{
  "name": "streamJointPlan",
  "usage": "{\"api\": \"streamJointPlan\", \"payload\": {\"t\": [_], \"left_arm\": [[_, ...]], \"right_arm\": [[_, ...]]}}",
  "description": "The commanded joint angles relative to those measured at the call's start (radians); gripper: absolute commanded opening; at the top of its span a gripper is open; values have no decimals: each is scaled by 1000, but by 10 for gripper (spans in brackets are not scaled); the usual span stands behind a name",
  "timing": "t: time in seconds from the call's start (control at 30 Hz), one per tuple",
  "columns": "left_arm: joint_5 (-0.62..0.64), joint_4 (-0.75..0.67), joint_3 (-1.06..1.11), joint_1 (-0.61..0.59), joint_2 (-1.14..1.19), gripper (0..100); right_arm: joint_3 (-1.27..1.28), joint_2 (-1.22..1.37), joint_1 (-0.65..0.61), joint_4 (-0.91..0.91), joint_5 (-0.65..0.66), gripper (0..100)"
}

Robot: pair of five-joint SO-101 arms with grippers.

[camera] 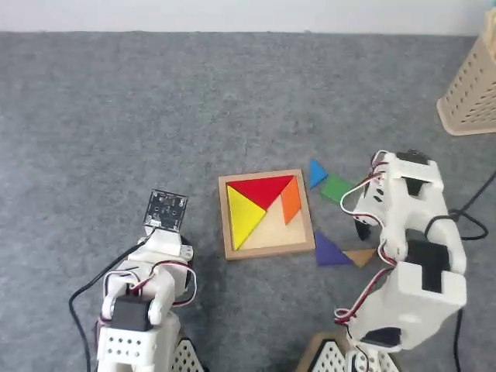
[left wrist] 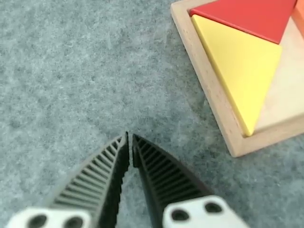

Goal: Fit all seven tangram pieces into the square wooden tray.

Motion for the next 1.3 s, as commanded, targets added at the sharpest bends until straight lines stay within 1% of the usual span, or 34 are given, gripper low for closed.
{"api": "streamJointPlan", "payload": {"t": [0.0, 0.2, 0.37, 0.47, 0.53, 0.57, 0.7, 0.77, 0.87, 0.93, 1.07, 1.27], "left_arm": [[6, 6, -18, -6, -20, 12], [6, 6, -18, -6, -20, 12], [6, 6, -18, -6, -20, 12], [6, 6, -18, -6, -20, 12], [6, 6, -18, -6, -20, 12], [6, 6, -18, -6, -20, 12], [6, 6, -18, -6, -20, 12], [6, 6, -18, -6, -20, 12], [6, 6, -18, -6, -20, 12], [6, 6, -18, -6, -20, 12], [6, 6, -18, -6, -20, 12], [6, 6, -18, -6, -20, 12]], "right_arm": [[-101, -1, -31, -47, 130, 6], [-192, -1, -22, -42, 138, 6], [-302, -2, -31, 38, 140, 6], [-318, -12, -27, 91, 153, 6], [-265, -48, -45, 127, 210, 6], [-215, -84, -56, 114, 235, 6], [52, -291, -111, -16, 328, 16], [132, -377, -145, -28, 341, 65], [196, -433, -166, -18, 339, 156], [210, -435, -166, -10, 344, 179], [239, -406, -166, 4, 338, 180], [219, -245, -166, -39, 338, 181]]}}
